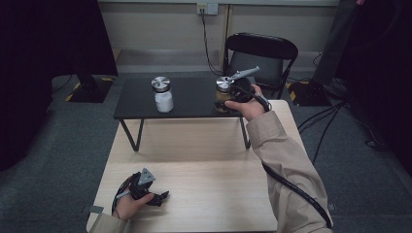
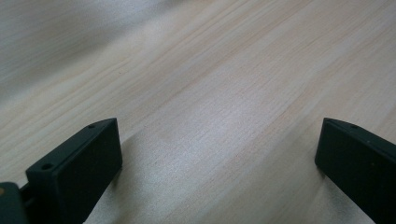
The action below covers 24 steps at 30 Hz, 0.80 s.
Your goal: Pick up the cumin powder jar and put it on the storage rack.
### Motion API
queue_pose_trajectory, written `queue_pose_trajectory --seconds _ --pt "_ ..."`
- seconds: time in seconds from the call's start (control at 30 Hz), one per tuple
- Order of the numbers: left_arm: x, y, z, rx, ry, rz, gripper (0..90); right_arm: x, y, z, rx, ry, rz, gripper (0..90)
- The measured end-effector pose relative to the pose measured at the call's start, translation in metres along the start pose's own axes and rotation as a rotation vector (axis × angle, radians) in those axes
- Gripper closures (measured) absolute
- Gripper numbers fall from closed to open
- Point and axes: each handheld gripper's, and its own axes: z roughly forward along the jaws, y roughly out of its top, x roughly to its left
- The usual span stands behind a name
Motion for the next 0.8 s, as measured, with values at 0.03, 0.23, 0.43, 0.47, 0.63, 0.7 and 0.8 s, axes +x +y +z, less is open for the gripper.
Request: queue_pose_trajectory --seconds 0.03,0.23,0.43,0.47,0.63,0.7,0.8 --pt "0.0 0.0 0.0 0.0 0.0 0.0 0.0 0.0 -0.001 0.0 -0.003 0.0 -0.003 19.7" --pt "0.0 0.0 0.0 -0.003 -0.001 -0.004 0.0 0.004 -0.006 -0.005 -0.012 -0.014 -0.011 9.3" --pt "-0.001 -0.001 0.0 -0.006 -0.001 -0.008 0.0 0.009 -0.013 -0.013 -0.02 -0.015 -0.017 1.6" --pt "-0.001 -0.001 0.0 -0.006 -0.001 -0.008 0.0 0.009 -0.013 -0.013 -0.02 -0.015 -0.017 1.6" --pt "0.0 0.0 0.0 0.0 0.0 -0.001 0.0 0.011 -0.019 -0.017 -0.014 -0.001 -0.032 1.1" --pt "0.0 0.0 0.0 -0.001 0.0 -0.001 0.0 0.012 -0.023 -0.018 -0.015 0.007 -0.031 1.0" --pt "0.0 0.0 0.0 -0.001 0.001 -0.002 0.0 0.013 -0.026 -0.019 -0.015 0.017 -0.035 1.0"
